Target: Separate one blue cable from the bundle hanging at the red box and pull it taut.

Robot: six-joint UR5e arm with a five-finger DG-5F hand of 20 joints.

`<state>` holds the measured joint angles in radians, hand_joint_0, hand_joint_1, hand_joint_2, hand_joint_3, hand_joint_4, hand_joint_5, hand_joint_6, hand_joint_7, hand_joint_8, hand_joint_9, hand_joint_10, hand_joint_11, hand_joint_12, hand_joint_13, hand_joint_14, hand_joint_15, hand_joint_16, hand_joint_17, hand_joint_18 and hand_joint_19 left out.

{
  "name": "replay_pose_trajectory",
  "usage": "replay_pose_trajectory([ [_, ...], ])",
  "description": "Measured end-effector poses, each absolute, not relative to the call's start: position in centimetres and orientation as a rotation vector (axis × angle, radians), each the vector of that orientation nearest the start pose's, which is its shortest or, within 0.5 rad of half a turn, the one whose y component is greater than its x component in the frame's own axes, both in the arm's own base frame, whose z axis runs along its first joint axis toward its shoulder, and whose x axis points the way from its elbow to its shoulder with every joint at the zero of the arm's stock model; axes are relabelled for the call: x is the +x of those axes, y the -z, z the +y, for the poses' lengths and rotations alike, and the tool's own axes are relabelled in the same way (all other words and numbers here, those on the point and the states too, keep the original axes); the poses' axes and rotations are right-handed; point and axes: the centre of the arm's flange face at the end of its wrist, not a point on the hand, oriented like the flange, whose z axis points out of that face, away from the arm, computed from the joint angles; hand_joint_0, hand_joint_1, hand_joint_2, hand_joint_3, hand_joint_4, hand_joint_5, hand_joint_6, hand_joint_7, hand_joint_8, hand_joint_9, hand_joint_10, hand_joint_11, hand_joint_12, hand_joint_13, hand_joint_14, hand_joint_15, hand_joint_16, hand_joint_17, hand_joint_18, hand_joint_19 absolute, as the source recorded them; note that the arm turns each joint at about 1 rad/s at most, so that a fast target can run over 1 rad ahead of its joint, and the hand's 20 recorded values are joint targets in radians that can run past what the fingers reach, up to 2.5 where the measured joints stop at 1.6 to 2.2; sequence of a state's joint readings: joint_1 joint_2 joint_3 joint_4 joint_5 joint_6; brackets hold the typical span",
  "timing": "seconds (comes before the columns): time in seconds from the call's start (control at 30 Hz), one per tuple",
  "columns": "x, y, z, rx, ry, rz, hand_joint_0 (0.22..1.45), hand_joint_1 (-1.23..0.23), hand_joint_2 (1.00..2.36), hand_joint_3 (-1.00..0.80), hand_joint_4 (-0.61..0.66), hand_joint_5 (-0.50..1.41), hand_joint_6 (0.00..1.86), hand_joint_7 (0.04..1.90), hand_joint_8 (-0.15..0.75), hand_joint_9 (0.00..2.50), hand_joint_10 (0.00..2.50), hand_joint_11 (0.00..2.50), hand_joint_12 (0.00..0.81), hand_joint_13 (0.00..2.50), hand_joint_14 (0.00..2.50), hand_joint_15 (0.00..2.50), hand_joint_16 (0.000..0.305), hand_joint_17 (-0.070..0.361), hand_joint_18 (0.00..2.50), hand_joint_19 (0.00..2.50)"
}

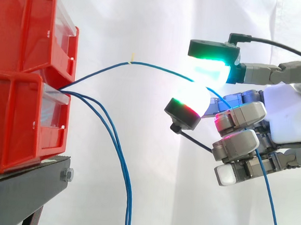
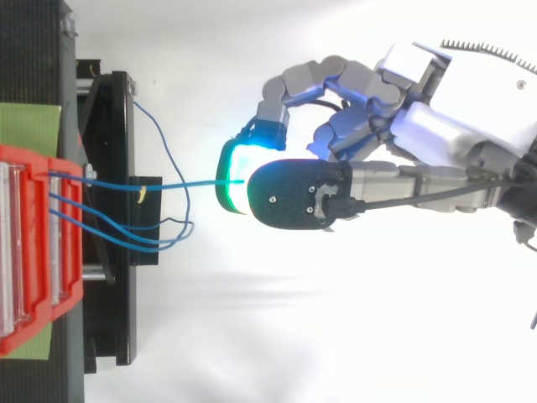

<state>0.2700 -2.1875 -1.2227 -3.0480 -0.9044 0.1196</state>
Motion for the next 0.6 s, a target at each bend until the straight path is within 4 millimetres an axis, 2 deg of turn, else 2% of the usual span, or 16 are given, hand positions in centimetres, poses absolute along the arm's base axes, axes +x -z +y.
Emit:
replay_pose_trajectory([
  [0.6,71.09,-29.34,-0.53,1.497,-0.866,0.977,0.67,-0.72,1.03,-0.07,-0.23,-0.19,0.95,1.16,0.214,0.98,0.74,1.56,0.320,1.14,0.04,1.66,0.046,0.103,0.71,0.80],
])
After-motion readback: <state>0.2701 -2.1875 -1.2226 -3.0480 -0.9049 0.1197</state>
